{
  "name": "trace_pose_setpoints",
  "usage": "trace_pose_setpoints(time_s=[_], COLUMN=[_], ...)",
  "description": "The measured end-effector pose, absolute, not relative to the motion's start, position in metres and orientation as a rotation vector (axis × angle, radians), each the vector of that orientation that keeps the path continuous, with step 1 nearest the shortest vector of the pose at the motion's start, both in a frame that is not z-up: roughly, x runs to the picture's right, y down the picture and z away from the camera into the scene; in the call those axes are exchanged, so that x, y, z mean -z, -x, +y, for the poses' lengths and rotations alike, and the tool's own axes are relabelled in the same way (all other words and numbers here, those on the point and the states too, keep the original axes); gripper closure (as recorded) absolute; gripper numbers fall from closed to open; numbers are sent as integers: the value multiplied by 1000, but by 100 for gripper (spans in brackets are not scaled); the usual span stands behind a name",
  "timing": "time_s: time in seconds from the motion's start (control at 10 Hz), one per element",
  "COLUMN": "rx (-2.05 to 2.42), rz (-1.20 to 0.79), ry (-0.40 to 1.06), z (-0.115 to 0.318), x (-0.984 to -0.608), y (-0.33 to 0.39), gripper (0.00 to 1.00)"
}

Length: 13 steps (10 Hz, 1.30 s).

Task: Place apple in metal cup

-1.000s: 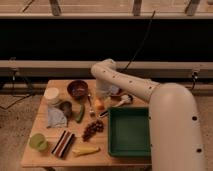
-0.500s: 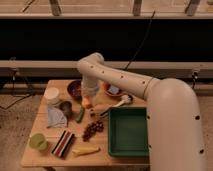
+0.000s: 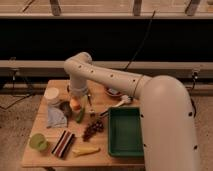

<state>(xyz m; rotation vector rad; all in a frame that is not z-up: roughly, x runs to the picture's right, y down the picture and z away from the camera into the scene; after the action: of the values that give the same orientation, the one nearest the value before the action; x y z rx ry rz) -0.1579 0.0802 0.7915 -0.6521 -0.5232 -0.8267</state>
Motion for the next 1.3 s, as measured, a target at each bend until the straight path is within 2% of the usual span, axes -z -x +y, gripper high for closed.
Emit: trace_pose_setpoints(time_s=[0.6,0.7,0.8,1.3], rx=[873,876,876,878], rz=[-555,-556,-557,-549], ry=[621,617,613,586], z=[78,79,79,79], x=[-788,-789,-790,-797], y=[200,204,207,224], gripper=[100,97,90,37])
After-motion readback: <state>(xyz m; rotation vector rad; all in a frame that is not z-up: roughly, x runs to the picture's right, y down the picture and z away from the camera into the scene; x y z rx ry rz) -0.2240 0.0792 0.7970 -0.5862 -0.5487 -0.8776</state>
